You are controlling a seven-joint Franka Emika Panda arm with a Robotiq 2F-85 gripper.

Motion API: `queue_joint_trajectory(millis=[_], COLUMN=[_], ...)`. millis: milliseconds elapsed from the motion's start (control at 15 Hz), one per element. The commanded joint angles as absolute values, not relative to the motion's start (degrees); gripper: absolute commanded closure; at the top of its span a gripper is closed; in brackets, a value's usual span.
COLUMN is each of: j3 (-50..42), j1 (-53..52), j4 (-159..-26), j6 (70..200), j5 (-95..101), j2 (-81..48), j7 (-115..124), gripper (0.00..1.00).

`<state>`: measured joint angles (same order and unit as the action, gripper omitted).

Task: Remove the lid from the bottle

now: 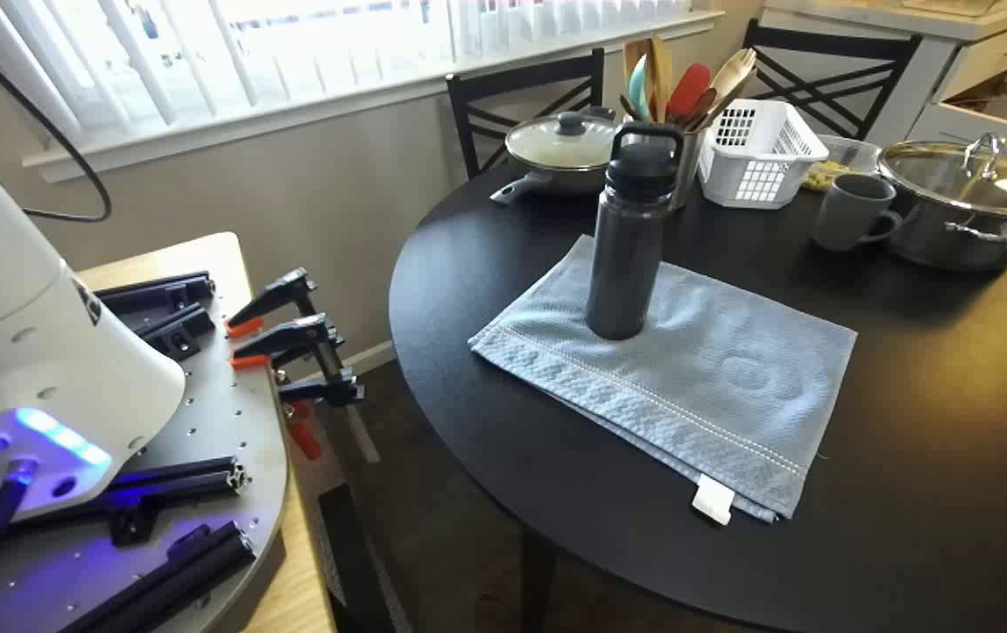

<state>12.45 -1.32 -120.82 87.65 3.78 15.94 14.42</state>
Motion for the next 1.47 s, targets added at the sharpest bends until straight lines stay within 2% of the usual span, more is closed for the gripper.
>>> queue_joint_trajectory(millis=[0,800,1400], j3=[11.1,11.1,7.6], j1=[-2.8,-2.8,-1.4], j4=[-120.7,-120.7,-122.9], j6=[87.5,87.5,101.2], j5=[4.1,4.1,5.8], j2=[15.8,15.8,7.7], j7=[14.8,14.8,21.9], gripper=[0.00,0.00,0.00])
